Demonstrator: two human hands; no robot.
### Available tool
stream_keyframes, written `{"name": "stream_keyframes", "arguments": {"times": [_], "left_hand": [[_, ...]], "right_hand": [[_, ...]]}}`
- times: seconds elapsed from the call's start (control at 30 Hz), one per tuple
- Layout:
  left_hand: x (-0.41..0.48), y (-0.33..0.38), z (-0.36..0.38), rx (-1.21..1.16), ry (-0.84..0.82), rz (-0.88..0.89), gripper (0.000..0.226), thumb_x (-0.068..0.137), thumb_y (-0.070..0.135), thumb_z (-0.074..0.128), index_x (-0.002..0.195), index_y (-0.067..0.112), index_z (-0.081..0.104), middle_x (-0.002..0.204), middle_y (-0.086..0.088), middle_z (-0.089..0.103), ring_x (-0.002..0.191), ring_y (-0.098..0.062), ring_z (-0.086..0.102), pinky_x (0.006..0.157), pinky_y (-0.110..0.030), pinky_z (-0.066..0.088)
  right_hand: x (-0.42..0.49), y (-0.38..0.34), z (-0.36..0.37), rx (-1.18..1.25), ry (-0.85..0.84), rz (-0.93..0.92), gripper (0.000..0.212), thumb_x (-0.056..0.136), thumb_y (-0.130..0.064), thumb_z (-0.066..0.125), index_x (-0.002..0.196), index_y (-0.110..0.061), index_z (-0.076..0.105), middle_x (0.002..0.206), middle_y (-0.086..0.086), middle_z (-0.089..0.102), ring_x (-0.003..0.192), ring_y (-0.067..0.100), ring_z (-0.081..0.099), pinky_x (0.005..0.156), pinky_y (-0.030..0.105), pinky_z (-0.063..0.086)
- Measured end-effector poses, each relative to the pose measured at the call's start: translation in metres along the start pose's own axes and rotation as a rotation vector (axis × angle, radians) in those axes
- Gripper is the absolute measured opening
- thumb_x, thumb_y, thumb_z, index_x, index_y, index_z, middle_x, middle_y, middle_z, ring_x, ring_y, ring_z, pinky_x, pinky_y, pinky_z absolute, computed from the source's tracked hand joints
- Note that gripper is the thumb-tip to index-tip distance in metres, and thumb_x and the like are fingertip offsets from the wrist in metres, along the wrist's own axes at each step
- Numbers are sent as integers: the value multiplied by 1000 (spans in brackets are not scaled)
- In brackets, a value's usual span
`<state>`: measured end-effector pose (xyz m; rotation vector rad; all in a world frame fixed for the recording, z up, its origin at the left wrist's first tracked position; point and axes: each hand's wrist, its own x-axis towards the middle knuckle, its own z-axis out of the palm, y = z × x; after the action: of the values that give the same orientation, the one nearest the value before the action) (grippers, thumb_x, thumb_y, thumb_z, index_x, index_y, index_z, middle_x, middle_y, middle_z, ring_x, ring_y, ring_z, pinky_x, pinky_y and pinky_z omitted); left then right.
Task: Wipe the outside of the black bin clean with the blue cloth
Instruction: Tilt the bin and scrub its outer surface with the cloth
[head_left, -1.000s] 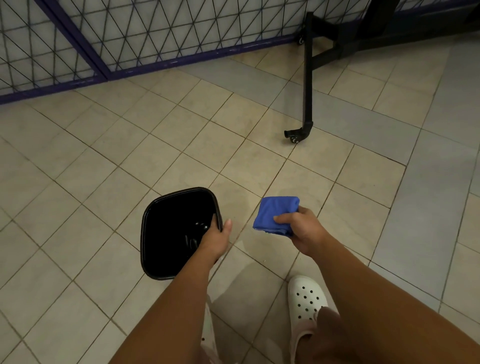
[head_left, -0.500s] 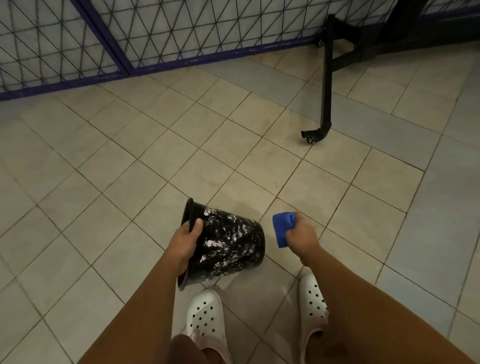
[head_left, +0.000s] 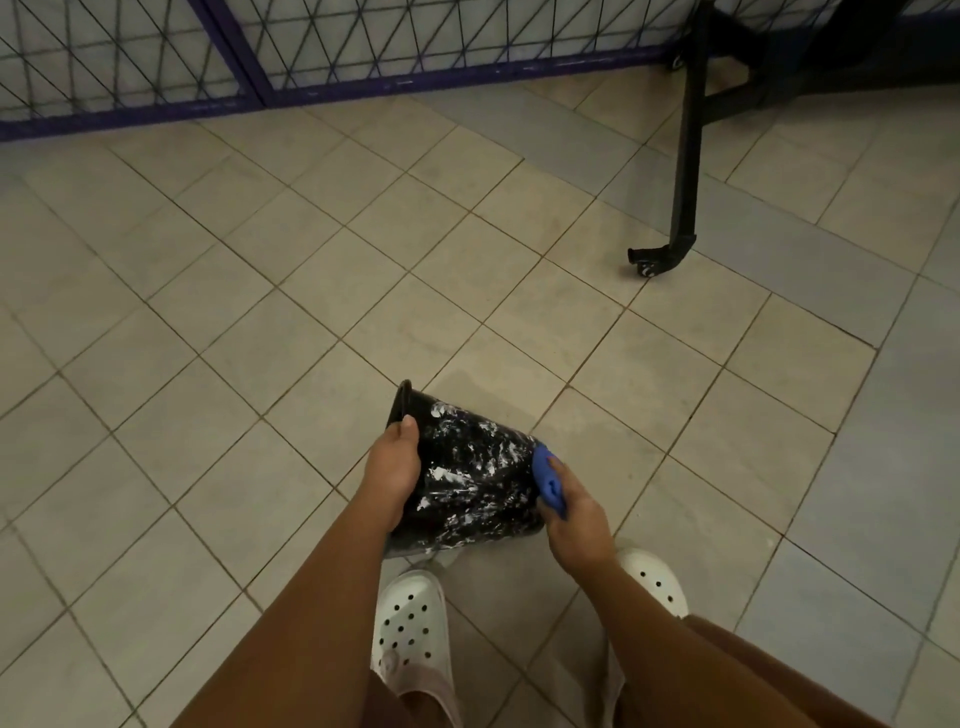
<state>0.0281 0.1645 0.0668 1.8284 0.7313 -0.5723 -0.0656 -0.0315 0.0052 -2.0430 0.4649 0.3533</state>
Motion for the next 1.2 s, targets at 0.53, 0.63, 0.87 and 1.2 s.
{"name": "stream_keyframes", "arguments": {"times": [0.53, 0.63, 0.87, 1.2], "left_hand": [[15, 13, 13, 360, 148, 195, 40, 106, 34, 32, 120, 5, 56, 107, -16, 63, 94, -31, 59, 77, -38, 44], [17, 15, 14, 370, 154, 192, 39, 106, 34, 33, 119, 6, 57, 104, -14, 62, 91, -29, 58, 75, -38, 43], [21, 9, 10, 282, 177, 135, 38, 106, 33, 33, 117, 5, 57, 105, -16, 62, 92, -29, 57, 75, -37, 40], [23, 12, 9, 309, 141, 156, 36, 105, 33, 34, 117, 7, 56, 105, -15, 61, 98, -33, 59, 79, -41, 45]], "right_hand": [[0, 37, 27, -197, 94, -176, 82, 79, 19, 44, 147, -16, 14, 154, 2, 14, 139, 32, 25, 111, 45, 30], [-20, 38, 42, -294, 117, -252, 97, 72, 22, 54, 148, -17, 8, 154, 4, 11, 143, 28, 6, 112, 50, 23], [0, 33, 34, -305, 63, -276, 87, 78, 19, 46, 145, -15, 3, 153, 3, 2, 143, 23, -4, 117, 40, 8], [1, 22, 32, -299, 59, -318, 80, 82, 16, 45, 147, -11, 8, 155, 4, 3, 144, 23, 1, 116, 30, 4]]}}
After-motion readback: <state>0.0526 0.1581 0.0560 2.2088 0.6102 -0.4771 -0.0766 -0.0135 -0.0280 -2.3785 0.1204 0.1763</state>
